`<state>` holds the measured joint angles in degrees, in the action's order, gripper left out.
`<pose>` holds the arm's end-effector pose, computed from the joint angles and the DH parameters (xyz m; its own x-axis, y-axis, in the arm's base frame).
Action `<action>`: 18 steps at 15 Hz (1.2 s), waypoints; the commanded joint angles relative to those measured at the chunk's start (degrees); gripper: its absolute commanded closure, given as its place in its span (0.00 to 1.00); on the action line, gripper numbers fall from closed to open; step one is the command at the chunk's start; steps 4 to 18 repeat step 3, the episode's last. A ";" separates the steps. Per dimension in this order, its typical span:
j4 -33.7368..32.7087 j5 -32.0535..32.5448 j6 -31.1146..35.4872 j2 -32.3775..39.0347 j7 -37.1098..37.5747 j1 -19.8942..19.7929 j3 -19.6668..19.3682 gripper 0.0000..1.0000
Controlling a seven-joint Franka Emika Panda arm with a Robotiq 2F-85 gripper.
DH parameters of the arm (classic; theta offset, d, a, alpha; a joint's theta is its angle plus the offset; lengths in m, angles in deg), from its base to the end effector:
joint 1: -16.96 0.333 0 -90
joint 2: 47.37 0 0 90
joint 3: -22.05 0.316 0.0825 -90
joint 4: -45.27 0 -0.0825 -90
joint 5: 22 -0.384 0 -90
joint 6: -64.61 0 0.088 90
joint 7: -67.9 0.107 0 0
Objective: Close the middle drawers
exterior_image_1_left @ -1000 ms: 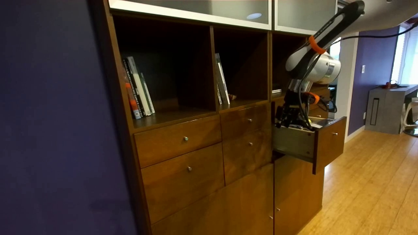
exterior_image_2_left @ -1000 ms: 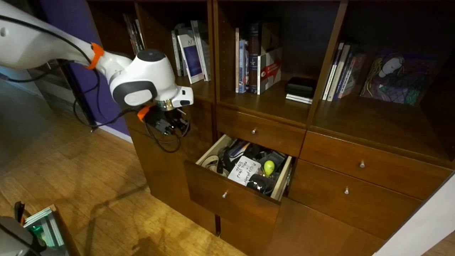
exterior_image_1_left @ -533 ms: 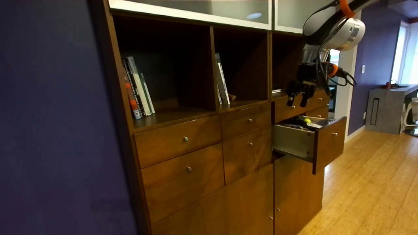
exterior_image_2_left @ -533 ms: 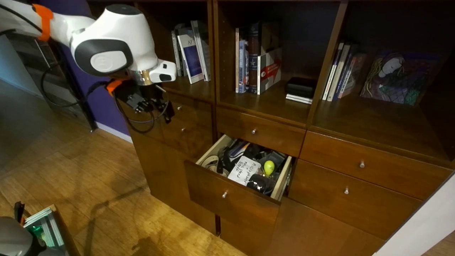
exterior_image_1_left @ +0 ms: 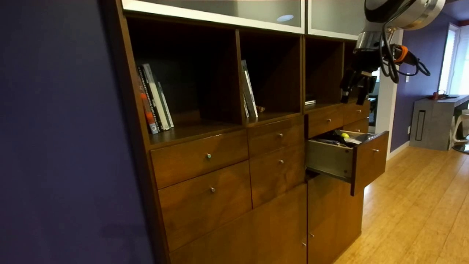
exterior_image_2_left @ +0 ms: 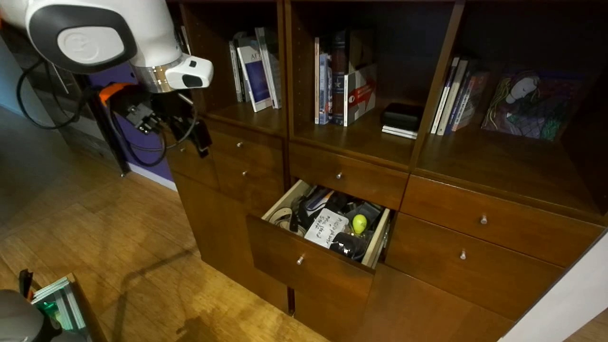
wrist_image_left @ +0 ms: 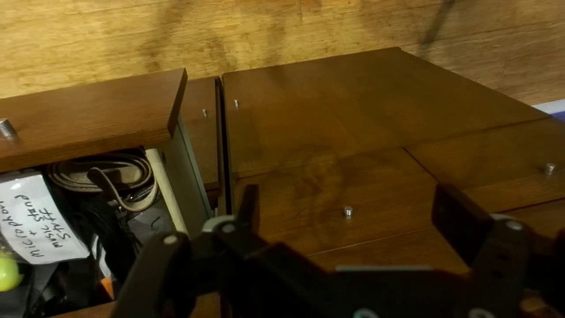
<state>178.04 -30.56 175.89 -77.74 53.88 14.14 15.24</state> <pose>0.4033 -0.0649 0.5530 0.9816 0.0279 0.1891 0.0595 -0.9848 -0.1634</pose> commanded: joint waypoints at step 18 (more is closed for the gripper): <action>0.56 0.27 -1.16 -2.21 -0.28 0.50 -0.79 0.00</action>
